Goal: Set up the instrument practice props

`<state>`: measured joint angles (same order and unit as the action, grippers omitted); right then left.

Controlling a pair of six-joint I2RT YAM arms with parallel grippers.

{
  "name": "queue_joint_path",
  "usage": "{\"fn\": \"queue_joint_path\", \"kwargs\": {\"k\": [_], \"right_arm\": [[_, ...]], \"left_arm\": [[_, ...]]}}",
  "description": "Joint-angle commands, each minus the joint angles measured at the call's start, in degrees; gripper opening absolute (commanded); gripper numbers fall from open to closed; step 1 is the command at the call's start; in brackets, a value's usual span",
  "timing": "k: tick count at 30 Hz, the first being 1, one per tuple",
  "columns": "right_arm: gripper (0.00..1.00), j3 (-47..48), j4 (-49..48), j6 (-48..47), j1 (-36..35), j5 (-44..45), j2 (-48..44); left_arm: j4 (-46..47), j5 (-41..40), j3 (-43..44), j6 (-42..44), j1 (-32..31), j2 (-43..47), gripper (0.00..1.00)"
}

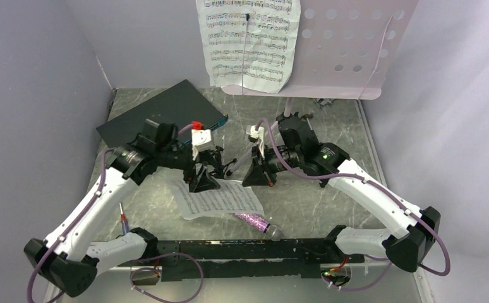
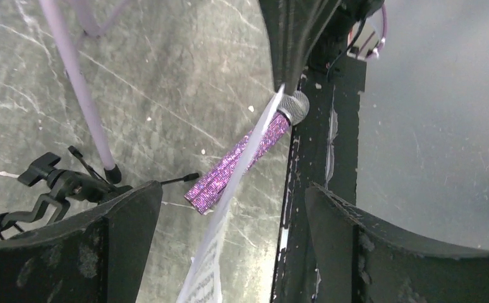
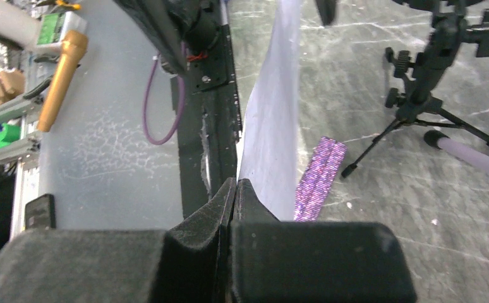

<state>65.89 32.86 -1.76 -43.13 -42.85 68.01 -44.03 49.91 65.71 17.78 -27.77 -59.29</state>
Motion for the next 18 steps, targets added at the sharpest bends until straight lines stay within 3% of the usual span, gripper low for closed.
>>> {"fn": "queue_joint_path", "kwargs": {"k": [1, 8, 18], "right_arm": [[0.0, 3.36, 1.66, -1.66, -0.02, -7.15, -1.12], [0.0, 3.59, 1.3, -1.34, -0.03, -9.82, -1.66], [0.0, 5.12, 0.88, -0.89, 0.01, -9.36, -2.35]], "left_arm": [[-3.17, -5.04, 3.87, 5.46, -4.53, -3.73, 0.88], [-3.33, -11.84, 4.17, 7.06, -10.59, -6.45, 0.84], [-3.53, -12.65, 3.69, 8.44, -15.7, -8.83, 0.66]]}}
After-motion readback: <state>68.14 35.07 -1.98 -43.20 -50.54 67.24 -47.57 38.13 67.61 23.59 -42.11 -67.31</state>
